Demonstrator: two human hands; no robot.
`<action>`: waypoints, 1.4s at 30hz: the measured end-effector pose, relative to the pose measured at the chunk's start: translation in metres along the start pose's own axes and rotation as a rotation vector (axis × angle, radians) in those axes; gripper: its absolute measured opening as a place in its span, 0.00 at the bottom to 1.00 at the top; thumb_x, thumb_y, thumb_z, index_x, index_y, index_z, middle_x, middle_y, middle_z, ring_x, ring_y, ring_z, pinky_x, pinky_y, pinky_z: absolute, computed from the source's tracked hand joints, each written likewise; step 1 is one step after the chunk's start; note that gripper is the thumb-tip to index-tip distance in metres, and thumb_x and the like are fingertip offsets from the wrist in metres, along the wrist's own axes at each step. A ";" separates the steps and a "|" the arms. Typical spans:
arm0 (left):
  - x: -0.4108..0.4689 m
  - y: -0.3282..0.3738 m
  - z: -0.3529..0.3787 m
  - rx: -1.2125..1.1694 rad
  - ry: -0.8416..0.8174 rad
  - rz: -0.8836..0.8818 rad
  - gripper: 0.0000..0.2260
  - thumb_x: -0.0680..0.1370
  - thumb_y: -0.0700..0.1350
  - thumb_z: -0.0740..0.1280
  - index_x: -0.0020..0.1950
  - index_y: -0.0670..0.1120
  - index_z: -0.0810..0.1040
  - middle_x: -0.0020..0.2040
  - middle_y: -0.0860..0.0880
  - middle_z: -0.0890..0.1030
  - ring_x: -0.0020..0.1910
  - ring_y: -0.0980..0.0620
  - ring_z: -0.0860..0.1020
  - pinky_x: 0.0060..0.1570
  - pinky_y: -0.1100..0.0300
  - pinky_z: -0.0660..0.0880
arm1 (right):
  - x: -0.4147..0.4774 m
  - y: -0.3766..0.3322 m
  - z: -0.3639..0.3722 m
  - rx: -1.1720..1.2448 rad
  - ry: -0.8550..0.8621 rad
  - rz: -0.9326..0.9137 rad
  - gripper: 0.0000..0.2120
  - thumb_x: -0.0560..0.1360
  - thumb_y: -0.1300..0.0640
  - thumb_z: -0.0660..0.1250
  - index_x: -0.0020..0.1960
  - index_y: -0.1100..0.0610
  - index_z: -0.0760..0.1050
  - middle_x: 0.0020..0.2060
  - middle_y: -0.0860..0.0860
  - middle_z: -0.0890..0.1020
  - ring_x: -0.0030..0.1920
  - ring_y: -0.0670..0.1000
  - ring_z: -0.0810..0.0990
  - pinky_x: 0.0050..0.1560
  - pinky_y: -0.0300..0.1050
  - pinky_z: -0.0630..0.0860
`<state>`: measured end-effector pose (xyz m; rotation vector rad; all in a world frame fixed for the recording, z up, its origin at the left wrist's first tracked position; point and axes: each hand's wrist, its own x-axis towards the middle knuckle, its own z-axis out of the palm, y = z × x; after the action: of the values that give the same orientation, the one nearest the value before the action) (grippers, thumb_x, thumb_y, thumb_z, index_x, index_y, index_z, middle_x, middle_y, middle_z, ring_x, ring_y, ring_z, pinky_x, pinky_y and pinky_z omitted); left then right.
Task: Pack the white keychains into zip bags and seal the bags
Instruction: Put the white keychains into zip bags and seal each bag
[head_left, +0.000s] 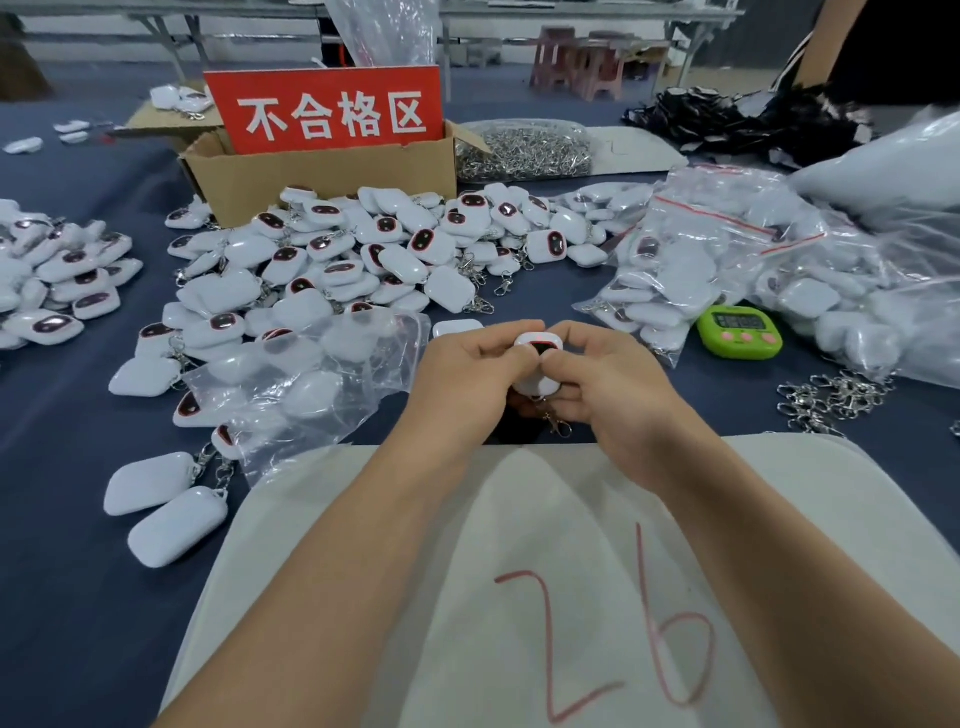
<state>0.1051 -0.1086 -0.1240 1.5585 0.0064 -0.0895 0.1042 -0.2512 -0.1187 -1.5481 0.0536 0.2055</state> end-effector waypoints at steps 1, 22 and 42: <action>-0.001 0.001 0.000 0.013 0.012 0.017 0.11 0.78 0.39 0.70 0.48 0.56 0.87 0.46 0.52 0.88 0.48 0.52 0.86 0.58 0.46 0.82 | 0.000 0.000 0.000 -0.002 -0.006 0.005 0.08 0.79 0.70 0.62 0.56 0.68 0.78 0.42 0.62 0.85 0.44 0.59 0.85 0.52 0.53 0.84; -0.010 0.003 0.005 0.483 0.243 0.339 0.11 0.77 0.47 0.72 0.40 0.63 0.84 0.36 0.64 0.84 0.40 0.61 0.83 0.42 0.64 0.76 | -0.002 0.001 0.001 -0.417 0.158 -0.235 0.09 0.78 0.64 0.66 0.49 0.51 0.80 0.34 0.54 0.86 0.34 0.57 0.81 0.42 0.55 0.81; -0.017 -0.004 0.005 0.629 0.325 0.474 0.19 0.75 0.36 0.74 0.62 0.54 0.84 0.51 0.54 0.87 0.49 0.54 0.83 0.55 0.68 0.75 | -0.008 -0.010 -0.002 -0.422 0.249 -0.400 0.12 0.74 0.64 0.75 0.44 0.46 0.84 0.37 0.42 0.86 0.36 0.38 0.80 0.40 0.30 0.73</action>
<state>0.0874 -0.1130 -0.1265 2.1435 -0.1465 0.5865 0.0984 -0.2538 -0.1072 -1.9601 -0.1097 -0.3129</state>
